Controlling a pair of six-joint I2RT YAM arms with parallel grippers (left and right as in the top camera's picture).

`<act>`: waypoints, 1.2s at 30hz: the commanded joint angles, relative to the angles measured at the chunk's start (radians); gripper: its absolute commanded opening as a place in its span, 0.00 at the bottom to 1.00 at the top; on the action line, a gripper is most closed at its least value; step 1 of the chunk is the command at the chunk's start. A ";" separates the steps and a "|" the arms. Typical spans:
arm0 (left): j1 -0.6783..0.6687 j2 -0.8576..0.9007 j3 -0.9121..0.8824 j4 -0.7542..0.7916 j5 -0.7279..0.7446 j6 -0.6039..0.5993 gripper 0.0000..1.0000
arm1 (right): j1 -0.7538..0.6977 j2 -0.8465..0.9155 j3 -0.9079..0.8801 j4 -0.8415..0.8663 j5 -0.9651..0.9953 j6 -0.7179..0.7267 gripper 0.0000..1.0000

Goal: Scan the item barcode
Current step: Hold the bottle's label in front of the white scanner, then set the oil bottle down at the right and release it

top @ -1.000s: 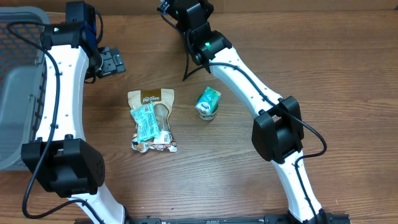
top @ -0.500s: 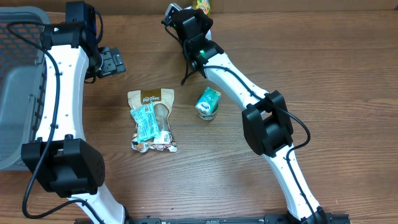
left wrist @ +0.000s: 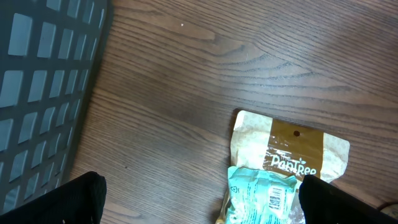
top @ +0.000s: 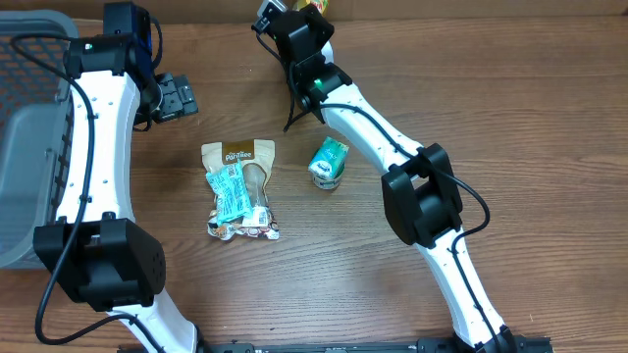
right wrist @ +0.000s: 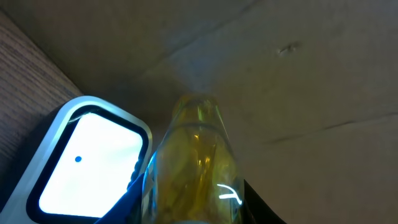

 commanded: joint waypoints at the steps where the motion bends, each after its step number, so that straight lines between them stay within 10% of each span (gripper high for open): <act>1: -0.007 -0.005 0.018 0.000 0.001 0.011 0.99 | -0.028 -0.180 0.017 0.003 -0.007 0.103 0.04; 19: -0.007 -0.005 0.018 0.000 0.001 0.011 1.00 | -0.438 -0.468 -0.014 -1.241 -0.546 0.859 0.04; 36: -0.007 -0.005 0.018 0.000 0.001 0.011 0.99 | -0.684 -0.452 -0.355 -1.218 -0.608 0.880 0.09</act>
